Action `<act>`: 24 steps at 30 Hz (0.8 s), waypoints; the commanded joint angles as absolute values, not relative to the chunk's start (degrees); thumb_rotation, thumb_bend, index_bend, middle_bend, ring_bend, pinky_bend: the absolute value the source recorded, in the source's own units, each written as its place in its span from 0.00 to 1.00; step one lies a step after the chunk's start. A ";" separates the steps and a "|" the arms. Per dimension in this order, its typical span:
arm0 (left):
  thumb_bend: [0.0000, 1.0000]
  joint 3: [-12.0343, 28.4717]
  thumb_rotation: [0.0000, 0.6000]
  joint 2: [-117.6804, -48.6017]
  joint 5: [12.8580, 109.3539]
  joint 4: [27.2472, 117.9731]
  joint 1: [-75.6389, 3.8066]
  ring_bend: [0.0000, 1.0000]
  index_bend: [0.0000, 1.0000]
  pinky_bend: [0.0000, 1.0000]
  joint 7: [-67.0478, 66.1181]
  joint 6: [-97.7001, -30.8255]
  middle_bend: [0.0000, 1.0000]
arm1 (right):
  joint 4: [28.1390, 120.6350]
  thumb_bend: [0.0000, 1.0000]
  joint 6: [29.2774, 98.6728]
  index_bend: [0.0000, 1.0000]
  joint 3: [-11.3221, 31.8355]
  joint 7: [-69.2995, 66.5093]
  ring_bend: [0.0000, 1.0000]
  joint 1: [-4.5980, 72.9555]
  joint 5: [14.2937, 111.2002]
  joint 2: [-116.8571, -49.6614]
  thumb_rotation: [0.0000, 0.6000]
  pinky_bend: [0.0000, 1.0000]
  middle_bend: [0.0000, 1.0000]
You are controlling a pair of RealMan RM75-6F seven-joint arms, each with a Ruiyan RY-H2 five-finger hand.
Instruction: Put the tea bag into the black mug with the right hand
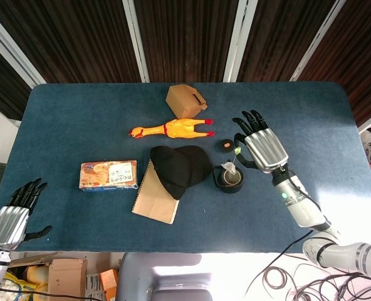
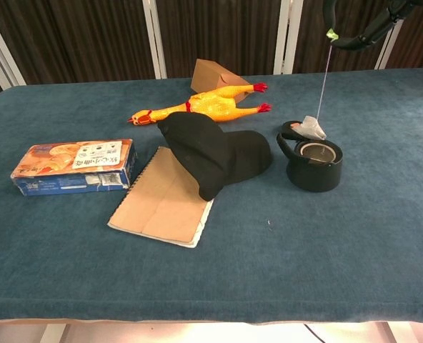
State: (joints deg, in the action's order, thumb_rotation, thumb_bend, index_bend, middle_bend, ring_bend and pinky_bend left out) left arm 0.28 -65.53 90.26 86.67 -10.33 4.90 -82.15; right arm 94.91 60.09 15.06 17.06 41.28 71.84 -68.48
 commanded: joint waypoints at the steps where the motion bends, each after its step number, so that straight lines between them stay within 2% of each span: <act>1: 0.05 0.25 1.00 -65.54 90.33 86.69 -10.32 0.00 0.02 0.12 4.91 -82.19 0.01 | 95.42 0.26 60.37 0.56 14.90 17.26 0.00 41.23 72.13 -68.22 1.00 0.00 0.14; 16: 0.06 0.25 1.00 -65.43 90.55 86.68 -10.12 0.00 0.02 0.12 5.02 -82.65 0.01 | 93.02 0.26 59.29 0.56 13.35 18.11 0.00 41.90 71.56 -70.42 1.00 0.00 0.14; 24: 0.05 0.23 1.00 -65.34 90.71 86.70 -9.99 0.00 0.02 0.12 5.21 -82.96 0.01 | 91.83 0.26 59.85 0.56 10.57 17.66 0.00 40.55 74.16 -70.70 1.00 0.00 0.14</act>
State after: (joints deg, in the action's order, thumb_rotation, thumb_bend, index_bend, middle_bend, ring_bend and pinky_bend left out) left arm 0.23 -65.34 90.71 86.70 -10.00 5.20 -82.97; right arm 92.07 59.62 10.99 17.79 40.89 73.74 -70.67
